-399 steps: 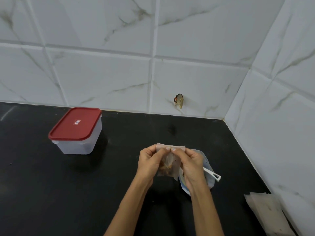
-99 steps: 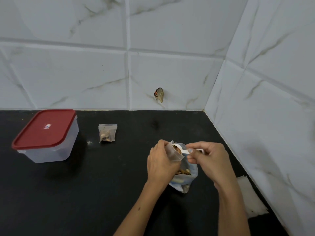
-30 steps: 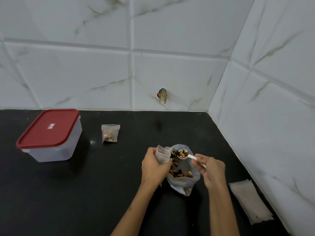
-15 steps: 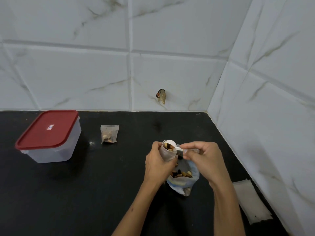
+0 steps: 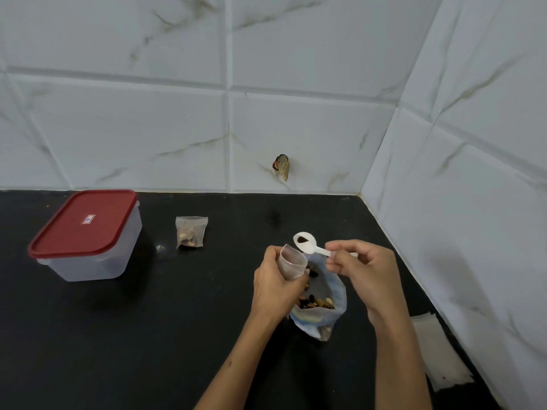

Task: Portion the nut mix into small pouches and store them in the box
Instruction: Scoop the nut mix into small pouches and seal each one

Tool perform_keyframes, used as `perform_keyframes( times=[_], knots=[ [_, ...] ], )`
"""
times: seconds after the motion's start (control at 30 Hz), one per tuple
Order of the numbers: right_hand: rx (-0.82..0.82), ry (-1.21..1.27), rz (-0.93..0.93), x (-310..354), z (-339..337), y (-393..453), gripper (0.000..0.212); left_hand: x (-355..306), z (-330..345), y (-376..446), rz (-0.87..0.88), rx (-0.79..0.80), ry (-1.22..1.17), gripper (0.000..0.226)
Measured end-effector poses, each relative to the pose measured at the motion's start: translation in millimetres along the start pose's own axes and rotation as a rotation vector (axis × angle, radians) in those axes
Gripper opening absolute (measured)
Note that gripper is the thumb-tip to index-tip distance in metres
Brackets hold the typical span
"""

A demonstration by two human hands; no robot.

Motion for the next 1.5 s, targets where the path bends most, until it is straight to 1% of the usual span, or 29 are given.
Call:
perform_keyframes(
  times=[0.07, 0.1, 0.17, 0.27, 0.37, 0.5, 0.63, 0.7, 0.8, 0.9, 1.03, 1.17, 1.3, 1.4, 1.47, 1.5],
  knots=[
    [-0.076, 0.081, 0.044, -8.7, -6.7, 3.2, 0.018, 1.9, -1.6, 0.1, -0.005, -0.008, 0.002, 0.03],
    [-0.108, 0.069, 0.056, -14.3, -9.8, 4.8, 0.017, 3.4, -2.6, 0.5, -0.01, -0.012, 0.002, 0.03],
    [-0.14, -0.074, 0.062, -26.5, -13.9, 8.2, 0.018, 8.0, -5.4, 2.0, -0.036, -0.018, 0.014, 0.03],
    [-0.11, -0.394, 0.055, -43.7, -9.5, 12.9, 0.02, 18.0, -8.6, 5.1, -0.101, -0.027, 0.045, 0.029],
    [-0.08, -0.534, 0.089, -65.2, 1.4, 15.2, 0.021, 30.2, -9.5, 8.2, -0.178, -0.031, 0.074, 0.027],
    [-0.071, -0.572, 0.082, -82.8, 19.6, 12.2, 0.026, 51.5, -6.0, 9.8, -0.312, -0.008, 0.047, 0.028],
    [-0.03, -0.547, 0.066, -86.4, 35.9, 10.7, 0.025, 69.9, 1.2, 6.2, -0.434, 0.029, -0.07, 0.032],
    [0.008, -0.533, 0.083, -84.8, 39.3, 12.5, 0.022, 75.0, 4.7, 3.4, -0.479, 0.052, -0.134, 0.027],
    [0.082, -0.511, 0.158, -88.4, 41.0, 14.2, 0.023, 71.9, 10.9, 1.8, -0.473, 0.106, -0.254, 0.016],
    [0.091, -0.42, 0.277, -98.5, 37.6, 14.5, 0.027, 70.4, 11.8, 1.5, -0.478, 0.132, -0.3, 0.011],
    [-0.039, -0.122, 0.516, -124.8, 25.6, 8.0, 0.016, 76.4, 14.2, 1.2, -0.511, 0.17, -0.279, 0.019],
    [-0.113, 0.113, 0.644, -142.6, 25.0, 4.0, 0.011, 73.4, 12.7, 0.8, -0.494, 0.161, -0.265, 0.014],
    [-0.127, 0.321, 0.642, -135.1, 27.1, 2.4, 0.016, 71.6, 12.7, 1.7, -0.467, 0.159, -0.227, 0.023],
    [-0.145, 0.378, 0.64, -130.5, 25.1, -0.7, 0.019, 69.1, 11.8, 3.0, -0.435, 0.145, -0.178, 0.03],
    [-0.176, 0.422, 0.633, -126.7, 20.9, -1.2, 0.02, 66.9, 4.3, 7.0, -0.39, 0.089, -0.062, 0.039],
    [-0.195, 0.441, 0.626, -124.1, 17.7, -1.0, 0.019, 62.0, -0.4, 8.0, -0.354, 0.062, 0.005, 0.039]
  ],
)
Point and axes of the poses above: each hand's wrist, its own y-axis towards the middle knuckle, its own z-axis out of the palm, x = y × z, the point moved 9 cm from there along y, towards the middle knuckle, and after that the axes turned 4 degrees about -z, right-handed, at the moved point
